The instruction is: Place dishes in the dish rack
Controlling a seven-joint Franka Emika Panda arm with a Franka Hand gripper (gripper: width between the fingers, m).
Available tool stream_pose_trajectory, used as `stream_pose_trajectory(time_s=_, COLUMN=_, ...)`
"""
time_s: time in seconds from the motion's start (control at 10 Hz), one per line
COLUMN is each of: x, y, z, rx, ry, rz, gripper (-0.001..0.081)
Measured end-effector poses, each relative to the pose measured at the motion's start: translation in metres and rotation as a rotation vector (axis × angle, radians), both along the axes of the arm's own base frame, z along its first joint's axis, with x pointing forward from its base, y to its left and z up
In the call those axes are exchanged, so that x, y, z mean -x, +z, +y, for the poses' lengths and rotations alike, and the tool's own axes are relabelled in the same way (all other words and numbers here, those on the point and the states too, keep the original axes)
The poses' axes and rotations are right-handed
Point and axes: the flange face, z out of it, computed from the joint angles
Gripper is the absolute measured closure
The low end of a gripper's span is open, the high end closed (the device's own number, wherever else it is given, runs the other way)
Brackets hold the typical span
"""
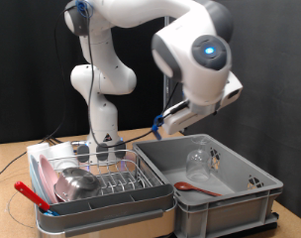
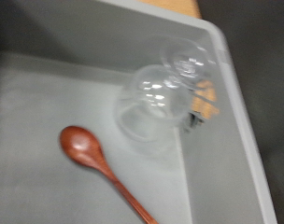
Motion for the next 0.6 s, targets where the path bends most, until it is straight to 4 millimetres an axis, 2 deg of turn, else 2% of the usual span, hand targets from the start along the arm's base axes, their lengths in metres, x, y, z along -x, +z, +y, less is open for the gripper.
stream_pose_trajectory(time_s=0.1, x=0.004, y=0.001, z=0.018, rx=0.036, ry=0.106, rz=-0.041, gripper=0.0003)
stream_pose_trajectory(time_s=0.2, x=0.006, y=0.002, z=0.027, rx=0.075, ry=0.196, rz=-0.078, gripper=0.0003)
stream_pose_trajectory(time_s=0.4, x=0.006, y=0.001, z=0.024, rx=0.048, ry=0.164, rz=-0.071, gripper=0.0003)
stream_pose_trajectory(time_s=0.6, x=0.005, y=-0.009, z=0.038, rx=0.070, ry=0.195, rz=-0.223, gripper=0.0003)
